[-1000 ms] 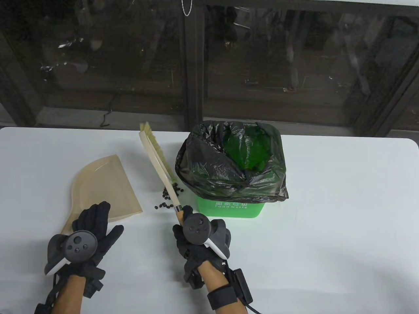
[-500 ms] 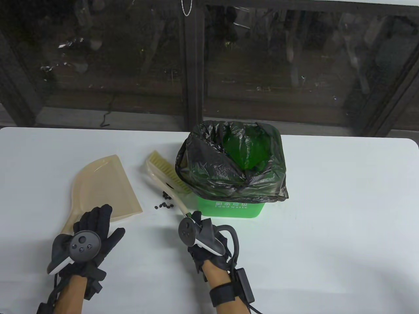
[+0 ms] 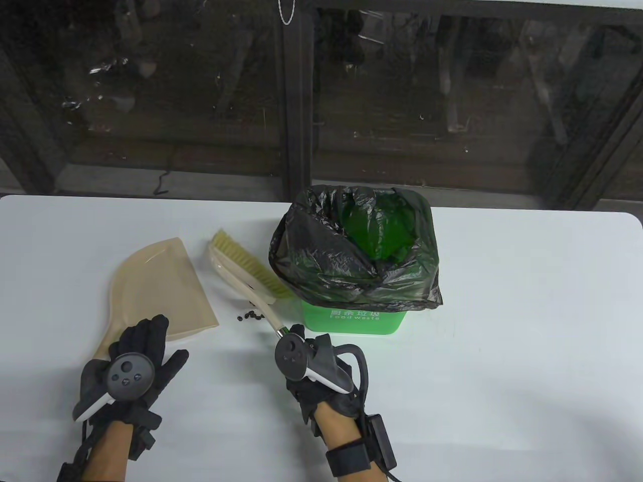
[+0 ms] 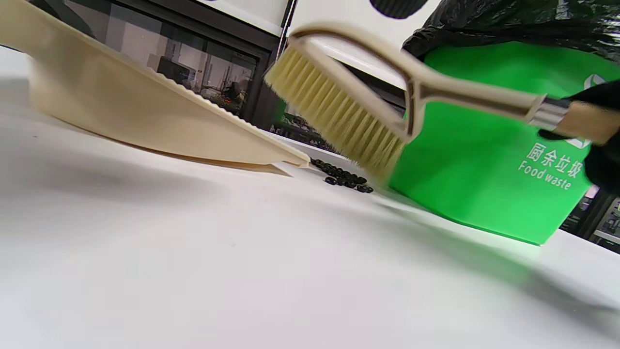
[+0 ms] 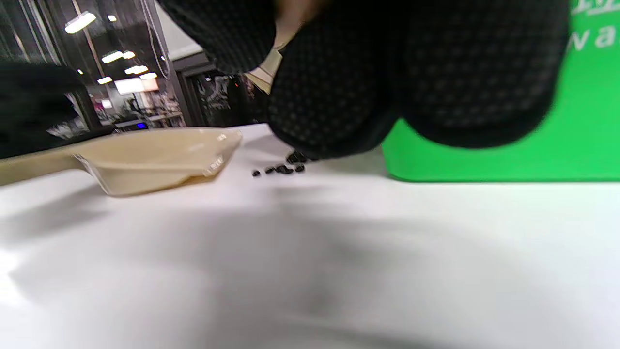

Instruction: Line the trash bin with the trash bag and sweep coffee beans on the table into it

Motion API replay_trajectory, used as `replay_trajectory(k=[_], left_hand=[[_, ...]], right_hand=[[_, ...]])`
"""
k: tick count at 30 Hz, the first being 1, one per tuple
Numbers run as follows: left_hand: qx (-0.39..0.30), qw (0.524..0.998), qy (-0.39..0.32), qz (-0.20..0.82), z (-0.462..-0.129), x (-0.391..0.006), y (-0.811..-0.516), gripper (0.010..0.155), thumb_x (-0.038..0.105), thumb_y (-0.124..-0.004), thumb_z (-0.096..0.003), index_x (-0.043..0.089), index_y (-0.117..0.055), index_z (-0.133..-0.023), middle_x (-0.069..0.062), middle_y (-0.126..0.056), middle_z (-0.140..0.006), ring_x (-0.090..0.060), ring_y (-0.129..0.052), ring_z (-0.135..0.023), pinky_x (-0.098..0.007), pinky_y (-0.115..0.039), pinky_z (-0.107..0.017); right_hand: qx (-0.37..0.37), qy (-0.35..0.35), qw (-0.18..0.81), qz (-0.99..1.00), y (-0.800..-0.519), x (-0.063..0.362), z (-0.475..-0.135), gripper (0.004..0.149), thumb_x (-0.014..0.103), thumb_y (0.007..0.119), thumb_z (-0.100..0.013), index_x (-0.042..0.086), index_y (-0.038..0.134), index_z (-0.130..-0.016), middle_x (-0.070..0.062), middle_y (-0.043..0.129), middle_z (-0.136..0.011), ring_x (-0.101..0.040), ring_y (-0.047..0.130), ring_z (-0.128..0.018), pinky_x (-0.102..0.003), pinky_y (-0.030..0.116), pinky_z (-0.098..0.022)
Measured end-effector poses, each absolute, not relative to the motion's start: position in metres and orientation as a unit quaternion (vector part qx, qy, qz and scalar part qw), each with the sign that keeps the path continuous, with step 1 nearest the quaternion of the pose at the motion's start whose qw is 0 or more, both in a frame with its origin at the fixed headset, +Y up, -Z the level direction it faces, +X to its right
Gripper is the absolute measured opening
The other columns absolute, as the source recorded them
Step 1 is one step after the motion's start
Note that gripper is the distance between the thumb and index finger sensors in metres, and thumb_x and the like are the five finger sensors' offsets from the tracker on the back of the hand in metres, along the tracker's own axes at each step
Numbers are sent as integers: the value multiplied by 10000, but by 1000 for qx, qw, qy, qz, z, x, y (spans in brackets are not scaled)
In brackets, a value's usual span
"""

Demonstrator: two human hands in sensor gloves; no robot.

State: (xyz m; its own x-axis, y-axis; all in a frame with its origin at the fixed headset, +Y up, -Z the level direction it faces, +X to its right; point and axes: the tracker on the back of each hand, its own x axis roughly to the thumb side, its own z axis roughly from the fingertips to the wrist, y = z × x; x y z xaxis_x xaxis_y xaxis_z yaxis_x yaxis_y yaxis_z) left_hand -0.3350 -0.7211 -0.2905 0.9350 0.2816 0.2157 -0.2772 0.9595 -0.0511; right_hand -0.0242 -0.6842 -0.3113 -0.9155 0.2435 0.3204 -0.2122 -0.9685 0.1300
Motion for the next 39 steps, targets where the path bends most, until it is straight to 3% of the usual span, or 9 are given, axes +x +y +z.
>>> replay_trajectory(k=[4,9,22,32,39], left_hand=[[-16,986,-97,134,-291,-340,-723,765,459,-461,-736,-48,-121,-1197,-420,-164,-1177,-727,-191,-980,-788,-195,-640],[-16,987,-88,136,-291,-343,-724,767,461,-462,-734,-50,-124,-1196,-420,-162,-1177,-727,-190,-979,-787,-192,-640],[-17,987,-81,138,-290,-344,-723,765,460,-461,-735,-46,-120,-1196,-421,-156,-1176,-727,-184,-979,-787,-191,-640],[-16,987,-79,141,-291,-345,-724,764,457,-459,-737,-50,-117,-1196,-422,-154,-1175,-728,-183,-979,-788,-190,-639],[-14,987,-79,142,-291,-345,-724,765,457,-459,-737,-49,-117,-1196,-418,-154,-1177,-727,-181,-980,-787,-190,-640]], right_hand=[[200,76,119,970,-660,-23,-300,649,317,706,-537,-14,435,-1025,-138,848,-719,-101,977,-319,-350,902,-192],[235,155,133,950,-650,-23,-293,652,308,698,-546,-23,414,-1031,-151,838,-731,-110,973,-320,-358,894,-195],[270,148,115,945,-640,-37,-280,650,305,713,-533,-36,447,-1019,-154,864,-709,-107,988,-287,-352,906,-164],[258,187,94,943,-662,-47,-287,652,303,708,-535,-42,434,-1016,-156,856,-711,-107,986,-283,-349,904,-159],[237,176,75,952,-677,-44,-298,654,318,690,-542,-15,398,-1024,-132,830,-735,-97,974,-316,-345,898,-192]])
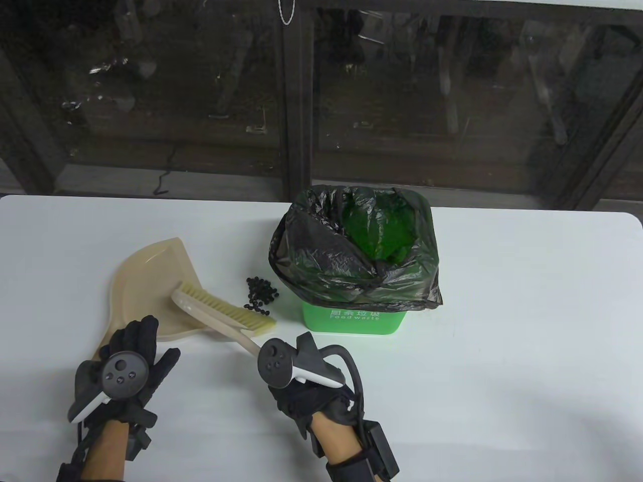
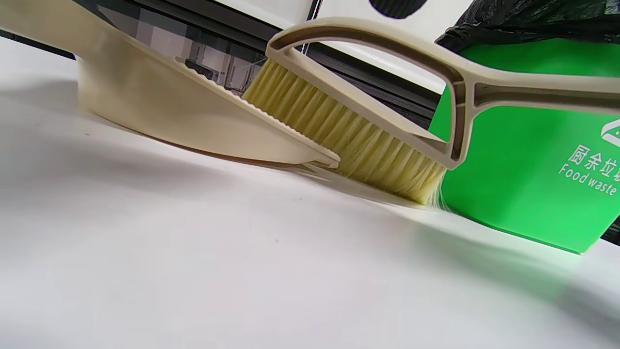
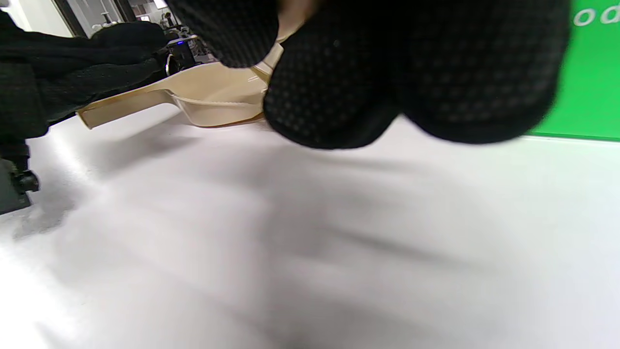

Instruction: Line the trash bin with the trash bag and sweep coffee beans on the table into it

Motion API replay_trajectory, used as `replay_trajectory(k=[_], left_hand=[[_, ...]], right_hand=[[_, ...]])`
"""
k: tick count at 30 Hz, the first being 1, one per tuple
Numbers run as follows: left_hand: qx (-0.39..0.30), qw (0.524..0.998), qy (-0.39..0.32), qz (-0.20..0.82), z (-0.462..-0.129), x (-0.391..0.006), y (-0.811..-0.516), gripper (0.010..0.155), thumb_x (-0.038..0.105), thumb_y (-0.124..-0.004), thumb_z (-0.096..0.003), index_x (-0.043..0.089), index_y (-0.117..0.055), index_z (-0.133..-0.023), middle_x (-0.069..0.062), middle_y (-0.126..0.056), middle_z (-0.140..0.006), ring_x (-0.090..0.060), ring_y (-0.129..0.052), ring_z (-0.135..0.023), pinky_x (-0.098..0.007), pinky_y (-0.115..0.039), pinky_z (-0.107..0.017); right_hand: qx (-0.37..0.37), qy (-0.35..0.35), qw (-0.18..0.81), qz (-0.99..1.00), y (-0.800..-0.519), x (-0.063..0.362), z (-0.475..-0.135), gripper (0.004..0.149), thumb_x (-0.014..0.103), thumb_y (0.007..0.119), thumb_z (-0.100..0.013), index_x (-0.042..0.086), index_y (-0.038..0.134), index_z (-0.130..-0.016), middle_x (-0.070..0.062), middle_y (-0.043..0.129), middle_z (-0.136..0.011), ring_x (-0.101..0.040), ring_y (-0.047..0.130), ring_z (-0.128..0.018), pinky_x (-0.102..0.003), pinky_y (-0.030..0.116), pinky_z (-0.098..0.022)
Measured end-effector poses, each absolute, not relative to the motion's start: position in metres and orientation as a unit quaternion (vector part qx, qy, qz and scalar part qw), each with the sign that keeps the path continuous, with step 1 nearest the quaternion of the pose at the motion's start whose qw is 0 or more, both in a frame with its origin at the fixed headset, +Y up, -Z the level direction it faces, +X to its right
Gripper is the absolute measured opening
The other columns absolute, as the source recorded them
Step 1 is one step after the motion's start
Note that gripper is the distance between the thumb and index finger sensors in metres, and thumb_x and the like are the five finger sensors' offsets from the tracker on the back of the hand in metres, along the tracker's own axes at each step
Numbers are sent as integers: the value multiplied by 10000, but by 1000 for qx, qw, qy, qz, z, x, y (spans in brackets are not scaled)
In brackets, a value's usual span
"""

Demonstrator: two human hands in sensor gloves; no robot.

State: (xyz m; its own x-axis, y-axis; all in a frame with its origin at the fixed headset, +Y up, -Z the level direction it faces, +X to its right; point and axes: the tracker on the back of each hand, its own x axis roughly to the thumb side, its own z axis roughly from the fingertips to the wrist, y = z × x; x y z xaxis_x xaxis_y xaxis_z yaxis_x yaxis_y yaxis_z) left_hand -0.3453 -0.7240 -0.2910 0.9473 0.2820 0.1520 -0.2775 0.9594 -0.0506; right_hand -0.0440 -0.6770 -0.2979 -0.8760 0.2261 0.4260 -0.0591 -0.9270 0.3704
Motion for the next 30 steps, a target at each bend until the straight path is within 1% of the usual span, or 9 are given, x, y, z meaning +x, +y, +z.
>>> replay_trajectory(k=[5,8,12,17,20,22,25,27,30], left_hand=[[-14,987,-80,141,-291,-345,-724,767,460,-459,-735,-48,-116,-1196,-415,-154,-1178,-726,-182,-980,-787,-189,-640],[-8,986,-83,143,-291,-345,-723,767,460,-460,-736,-48,-116,-1196,-419,-154,-1177,-728,-182,-978,-787,-188,-640],[-5,989,-83,123,-291,-344,-722,787,463,-488,-731,-54,-114,-1193,-421,-152,-1173,-729,-176,-973,-785,-182,-635],[-4,989,-82,120,-291,-344,-722,803,463,-515,-727,-60,-125,-1194,-423,-151,-1172,-729,-171,-972,-784,-179,-633],[3,992,-77,96,-291,-346,-718,809,466,-537,-720,-56,-146,-1198,-417,-158,-1175,-725,-174,-975,-782,-179,-637],[22,992,-69,100,-291,-351,-712,813,465,-542,-722,-59,-143,-1198,-415,-155,-1176,-724,-170,-977,-781,-178,-638],[65,990,-48,115,-289,-358,-702,791,442,-532,-732,-63,-140,-1198,-420,-123,-1169,-721,-106,-960,-777,-163,-636],[86,990,-40,105,-290,-365,-693,775,420,-532,-738,-72,-147,-1196,-427,-136,-1167,-728,-117,-957,-780,-172,-632],[99,989,-26,107,-294,-380,-685,778,417,-533,-740,-81,-143,-1194,-431,-145,-1166,-734,-130,-955,-780,-182,-633]], right_hand=[[235,145,92,957,-683,-39,-304,655,321,692,-537,-8,401,-1022,-125,832,-734,-96,973,-321,-346,898,-198],[234,135,128,954,-676,-33,-303,657,321,694,-536,-11,403,-1022,-126,833,-734,-98,974,-322,-348,898,-199],[236,118,148,953,-665,-26,-301,655,322,695,-537,-8,407,-1024,-127,835,-738,-98,975,-328,-348,898,-203],[225,95,200,949,-663,-16,-304,655,322,696,-536,-8,408,-1023,-127,836,-735,-103,974,-332,-353,897,-208],[205,60,166,963,-667,-15,-305,655,324,698,-534,-7,411,-1021,-125,838,-733,-102,974,-335,-355,897,-214],[187,38,142,971,-673,-15,-306,656,327,697,-532,-7,411,-1018,-120,839,-730,-96,973,-335,-351,899,-212],[171,31,137,975,-682,-14,-309,657,326,710,-527,-10,421,-1012,-117,846,-718,-93,975,-326,-349,900,-206],[164,35,136,976,-686,-14,-312,663,321,733,-523,-20,432,-1006,-111,852,-707,-86,976,-316,-345,902,-196],[154,41,131,978,-689,-13,-314,667,302,770,-513,-34,454,-995,-104,863,-689,-77,978,-298,-336,905,-179]])
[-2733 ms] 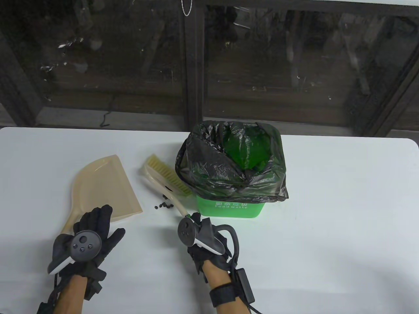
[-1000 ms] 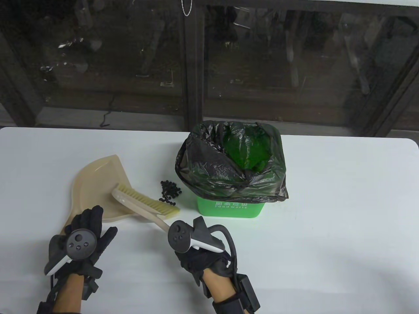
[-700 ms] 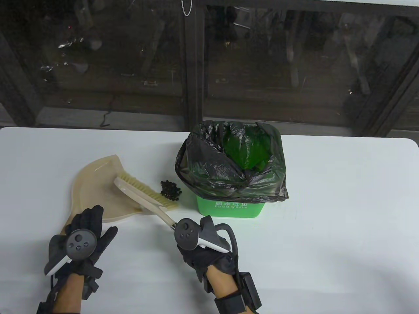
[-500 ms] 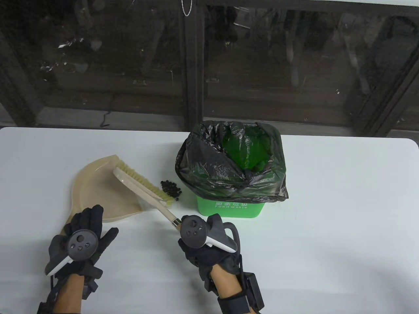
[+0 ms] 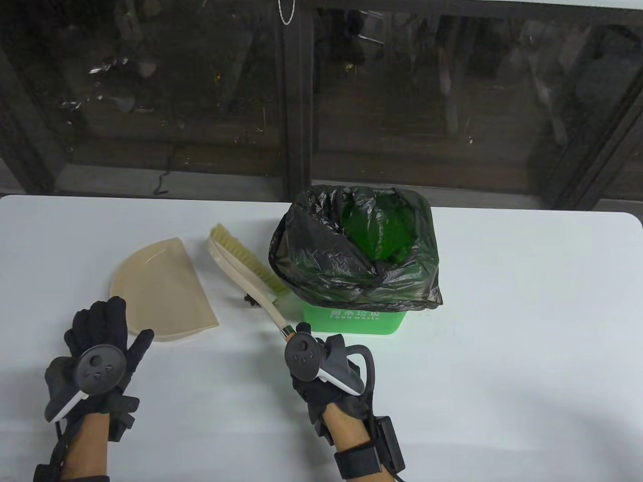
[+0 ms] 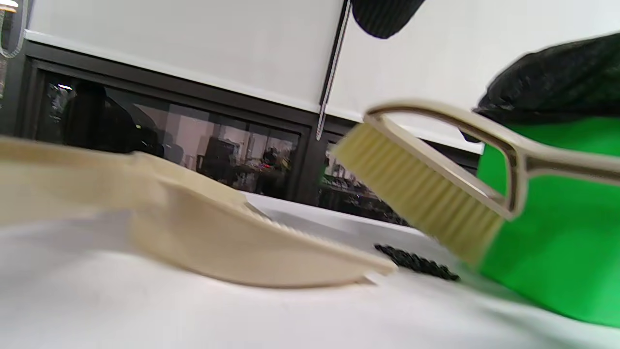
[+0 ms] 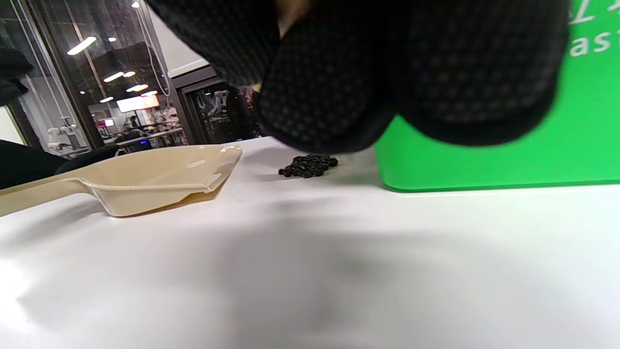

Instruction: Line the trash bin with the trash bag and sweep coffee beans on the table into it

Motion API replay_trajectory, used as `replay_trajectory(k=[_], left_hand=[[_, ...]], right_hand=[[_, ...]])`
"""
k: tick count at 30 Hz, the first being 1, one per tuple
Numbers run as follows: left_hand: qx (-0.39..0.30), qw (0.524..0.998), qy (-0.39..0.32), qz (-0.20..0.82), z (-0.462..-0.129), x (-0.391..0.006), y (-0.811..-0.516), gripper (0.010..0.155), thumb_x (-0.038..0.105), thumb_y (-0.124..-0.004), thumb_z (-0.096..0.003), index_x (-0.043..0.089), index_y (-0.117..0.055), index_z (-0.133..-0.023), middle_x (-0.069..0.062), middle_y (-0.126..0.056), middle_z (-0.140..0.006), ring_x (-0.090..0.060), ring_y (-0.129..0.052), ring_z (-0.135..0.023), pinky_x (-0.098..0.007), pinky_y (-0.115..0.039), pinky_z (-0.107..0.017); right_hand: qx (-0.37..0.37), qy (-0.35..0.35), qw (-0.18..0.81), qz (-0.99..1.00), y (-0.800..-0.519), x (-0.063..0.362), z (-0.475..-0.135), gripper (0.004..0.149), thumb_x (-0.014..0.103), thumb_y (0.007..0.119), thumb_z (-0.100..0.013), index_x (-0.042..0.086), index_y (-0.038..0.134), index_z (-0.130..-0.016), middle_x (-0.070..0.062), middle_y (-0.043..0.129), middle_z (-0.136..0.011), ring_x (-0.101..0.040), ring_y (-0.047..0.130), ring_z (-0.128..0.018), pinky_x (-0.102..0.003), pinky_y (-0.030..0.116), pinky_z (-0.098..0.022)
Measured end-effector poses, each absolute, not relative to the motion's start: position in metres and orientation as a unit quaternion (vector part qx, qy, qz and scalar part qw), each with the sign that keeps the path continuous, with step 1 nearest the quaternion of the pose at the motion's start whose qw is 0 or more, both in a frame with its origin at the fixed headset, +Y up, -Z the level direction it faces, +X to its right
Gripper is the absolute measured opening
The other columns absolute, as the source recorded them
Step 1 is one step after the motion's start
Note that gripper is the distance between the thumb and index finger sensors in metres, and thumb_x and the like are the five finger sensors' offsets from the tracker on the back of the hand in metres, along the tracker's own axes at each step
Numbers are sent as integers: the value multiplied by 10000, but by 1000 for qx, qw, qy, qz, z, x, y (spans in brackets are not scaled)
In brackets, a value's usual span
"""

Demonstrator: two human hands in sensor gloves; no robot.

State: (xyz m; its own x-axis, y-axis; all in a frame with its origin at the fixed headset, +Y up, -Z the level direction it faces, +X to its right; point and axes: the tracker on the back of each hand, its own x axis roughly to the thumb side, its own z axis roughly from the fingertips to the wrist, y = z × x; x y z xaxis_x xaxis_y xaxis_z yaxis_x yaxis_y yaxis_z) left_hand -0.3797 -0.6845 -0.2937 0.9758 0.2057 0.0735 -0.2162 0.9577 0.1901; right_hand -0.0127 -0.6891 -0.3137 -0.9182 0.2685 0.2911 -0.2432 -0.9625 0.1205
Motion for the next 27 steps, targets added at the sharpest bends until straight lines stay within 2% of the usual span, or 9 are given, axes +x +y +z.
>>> replay_trajectory(k=[5,7,13,15,17,23,27], left_hand=[[71,992,-2,106,-308,-396,-694,787,391,-548,-744,-133,-155,-1180,-444,-179,-1164,-744,-159,-953,-783,-199,-634],[44,997,12,66,-315,-399,-699,790,374,-547,-747,-169,-156,-1166,-461,-208,-1154,-755,-203,-947,-788,-232,-631],[-49,997,29,42,-338,-402,-712,850,396,-597,-738,-215,-180,-1156,-507,-237,-1135,-800,-282,-926,-802,-312,-628],[-71,997,21,32,-344,-400,-715,878,401,-612,-731,-238,-175,-1148,-517,-267,-1134,-801,-359,-927,-805,-363,-631],[-77,997,24,20,-347,-401,-718,887,402,-626,-726,-246,-189,-1145,-518,-305,-1134,-792,-441,-928,-802,-419,-633],[-119,992,51,8,-348,-409,-731,918,400,-652,-720,-268,-173,-1131,-532,-358,-1123,-795,-522,-911,-803,-473,-621],[-121,991,64,6,-346,-414,-738,940,411,-644,-719,-274,-137,-1116,-511,-477,-1111,-744,-660,-887,-771,-560,-617]], right_hand=[[147,45,138,979,-691,-11,-316,654,295,781,-509,-45,481,-981,-104,872,-672,-68,978,-280,-326,906,-159],[146,45,138,979,-691,-11,-316,645,297,780,-510,-36,490,-980,-101,872,-672,-66,979,-279,-325,906,-159],[147,46,144,978,-692,-9,-318,640,302,777,-512,-19,490,-986,-96,870,-678,-68,978,-287,-325,905,-167],[148,47,145,977,-691,-9,-318,641,303,778,-512,-17,490,-986,-96,870,-678,-69,978,-289,-326,905,-169],[148,49,149,976,-692,-9,-318,640,303,778,-512,-17,491,-986,-97,869,-680,-71,979,-291,-328,904,-171],[150,49,161,974,-692,-8,-319,640,303,777,-512,-16,490,-987,-98,870,-680,-73,979,-293,-329,904,-173],[152,51,163,974,-692,-7,-319,642,304,777,-512,-17,489,-987,-98,869,-681,-73,979,-294,-329,904,-173]])
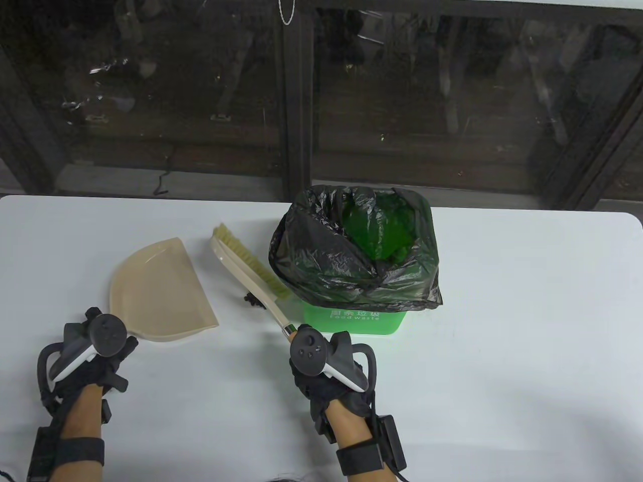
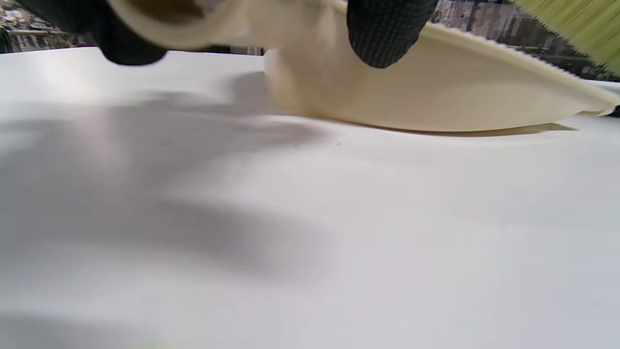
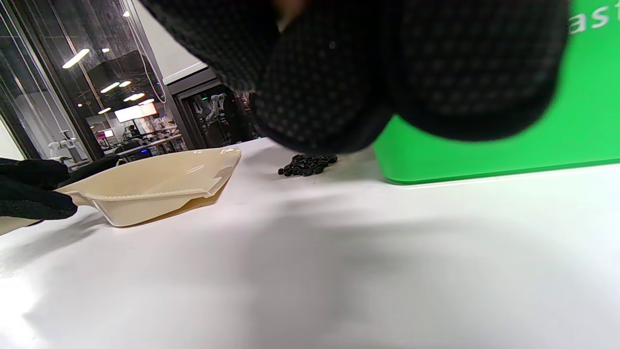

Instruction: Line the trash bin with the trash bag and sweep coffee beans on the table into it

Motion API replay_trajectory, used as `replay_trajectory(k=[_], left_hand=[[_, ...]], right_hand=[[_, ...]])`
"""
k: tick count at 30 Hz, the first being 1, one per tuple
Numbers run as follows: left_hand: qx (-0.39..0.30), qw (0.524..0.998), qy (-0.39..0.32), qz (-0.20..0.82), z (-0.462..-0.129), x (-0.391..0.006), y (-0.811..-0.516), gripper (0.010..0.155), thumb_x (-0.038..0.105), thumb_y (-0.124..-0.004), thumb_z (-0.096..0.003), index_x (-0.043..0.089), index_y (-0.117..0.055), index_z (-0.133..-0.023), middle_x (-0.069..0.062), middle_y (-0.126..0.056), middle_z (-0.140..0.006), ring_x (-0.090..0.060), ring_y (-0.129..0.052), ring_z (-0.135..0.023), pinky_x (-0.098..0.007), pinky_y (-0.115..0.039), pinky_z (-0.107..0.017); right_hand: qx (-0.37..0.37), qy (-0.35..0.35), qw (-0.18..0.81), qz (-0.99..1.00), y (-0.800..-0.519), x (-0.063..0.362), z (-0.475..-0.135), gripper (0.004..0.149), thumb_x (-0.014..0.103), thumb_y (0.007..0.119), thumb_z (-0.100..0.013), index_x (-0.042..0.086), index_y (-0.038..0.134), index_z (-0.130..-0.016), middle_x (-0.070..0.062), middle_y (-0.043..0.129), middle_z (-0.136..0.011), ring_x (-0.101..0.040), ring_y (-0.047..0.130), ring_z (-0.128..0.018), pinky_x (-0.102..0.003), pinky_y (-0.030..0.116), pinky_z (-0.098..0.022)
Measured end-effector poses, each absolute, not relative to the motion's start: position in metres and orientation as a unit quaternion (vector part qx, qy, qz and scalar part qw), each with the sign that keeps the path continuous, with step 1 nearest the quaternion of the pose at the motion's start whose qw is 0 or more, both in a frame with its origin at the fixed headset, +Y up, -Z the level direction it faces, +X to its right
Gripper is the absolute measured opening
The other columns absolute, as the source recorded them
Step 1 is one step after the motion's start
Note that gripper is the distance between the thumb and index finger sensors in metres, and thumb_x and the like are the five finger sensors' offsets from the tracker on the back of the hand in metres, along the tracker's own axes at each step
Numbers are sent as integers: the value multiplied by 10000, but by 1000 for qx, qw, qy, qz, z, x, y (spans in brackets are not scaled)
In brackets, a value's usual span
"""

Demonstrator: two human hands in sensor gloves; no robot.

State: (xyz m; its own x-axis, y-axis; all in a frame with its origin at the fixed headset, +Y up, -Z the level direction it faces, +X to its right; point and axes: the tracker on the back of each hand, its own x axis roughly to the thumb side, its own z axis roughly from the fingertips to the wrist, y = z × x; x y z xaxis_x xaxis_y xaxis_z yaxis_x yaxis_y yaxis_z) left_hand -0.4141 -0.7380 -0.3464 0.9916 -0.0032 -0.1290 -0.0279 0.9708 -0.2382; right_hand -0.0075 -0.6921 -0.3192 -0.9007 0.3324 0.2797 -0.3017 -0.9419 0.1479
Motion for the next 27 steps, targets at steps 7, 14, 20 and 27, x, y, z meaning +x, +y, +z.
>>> replay_trajectory(k=[7,14,20,27], left_hand=[[-121,989,77,-27,-348,-412,-742,882,346,-669,-716,-272,-180,-1113,-354,-761,-984,-445,-959,-647,-616,-767,-529],[-123,989,83,-3,-346,-415,-746,744,288,-680,-714,-207,-325,-1142,-199,-833,-844,-322,-966,-542,-580,-794,-497],[-103,992,73,12,-343,-409,-741,680,288,-690,-711,-169,-419,-1135,-185,-834,-848,-297,-990,-520,-545,-827,-456],[-52,998,41,14,-336,-389,-725,663,289,-696,-706,-182,-455,-1106,-208,-835,-881,-277,-1016,-466,-461,-865,-368]], right_hand=[[150,49,172,972,-692,-5,-320,641,303,776,-513,-17,489,-987,-98,869,-681,-74,980,-294,-329,904,-174],[148,46,173,973,-692,-4,-320,644,303,775,-513,-20,481,-987,-96,867,-683,-73,979,-295,-329,904,-174],[144,34,183,972,-687,-1,-320,645,304,770,-515,-20,475,-988,-97,863,-686,-72,977,-298,-329,903,-177],[141,30,193,971,-686,2,-320,645,303,768,-516,-20,472,-989,-98,861,-688,-74,977,-300,-330,902,-177]])
